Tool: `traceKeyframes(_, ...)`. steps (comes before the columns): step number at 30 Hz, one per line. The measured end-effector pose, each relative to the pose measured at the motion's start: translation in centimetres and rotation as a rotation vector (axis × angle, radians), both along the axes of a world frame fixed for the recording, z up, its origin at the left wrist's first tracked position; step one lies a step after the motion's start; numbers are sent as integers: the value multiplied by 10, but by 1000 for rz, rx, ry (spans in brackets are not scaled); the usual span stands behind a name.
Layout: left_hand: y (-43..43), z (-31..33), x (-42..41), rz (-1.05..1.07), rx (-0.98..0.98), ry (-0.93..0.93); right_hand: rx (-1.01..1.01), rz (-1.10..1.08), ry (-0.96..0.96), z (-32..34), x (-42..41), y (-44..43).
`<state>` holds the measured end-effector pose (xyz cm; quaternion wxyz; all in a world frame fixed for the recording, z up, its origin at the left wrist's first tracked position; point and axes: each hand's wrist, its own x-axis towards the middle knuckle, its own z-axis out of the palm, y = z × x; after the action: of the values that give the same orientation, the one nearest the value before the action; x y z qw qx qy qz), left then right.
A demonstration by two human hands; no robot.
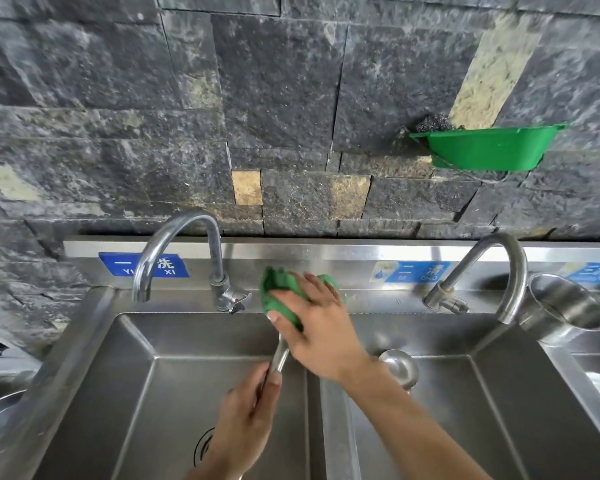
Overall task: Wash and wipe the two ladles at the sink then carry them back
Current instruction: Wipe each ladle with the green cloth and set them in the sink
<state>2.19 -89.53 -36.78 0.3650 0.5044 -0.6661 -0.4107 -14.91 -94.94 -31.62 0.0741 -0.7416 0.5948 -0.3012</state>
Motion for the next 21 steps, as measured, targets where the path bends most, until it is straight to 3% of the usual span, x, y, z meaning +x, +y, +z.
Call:
traceKeyframes(2,2,1,-2,6,45,57,29,22,108,8,6,-11)
traceKeyframes(5,13,2,3,-30,83,96,349,-43,-61,32,-3,-41)
traceKeyframes(7,18,8,6,-56,111,121,622,-116,-273,39,-19,-60)
traceKeyframes(9,17,15,4,-53,175,205,713,-223,-552,37,-30,-62)
traceKeyframes(12,10,23,2,54,297,355,597,-366,-1065,18,-27,-41)
traceKeyframes(13,5,24,1,72,302,328,507,-415,-1127,12,-18,-30)
traceKeyframes(15,-7,27,-3,89,279,280,230,-460,-970,4,7,-6)
traceKeyframes(17,-18,31,-10,100,221,215,-22,-366,-721,2,33,12)
traceKeyframes(21,-25,42,-20,61,170,184,-175,-261,-212,-6,48,6)
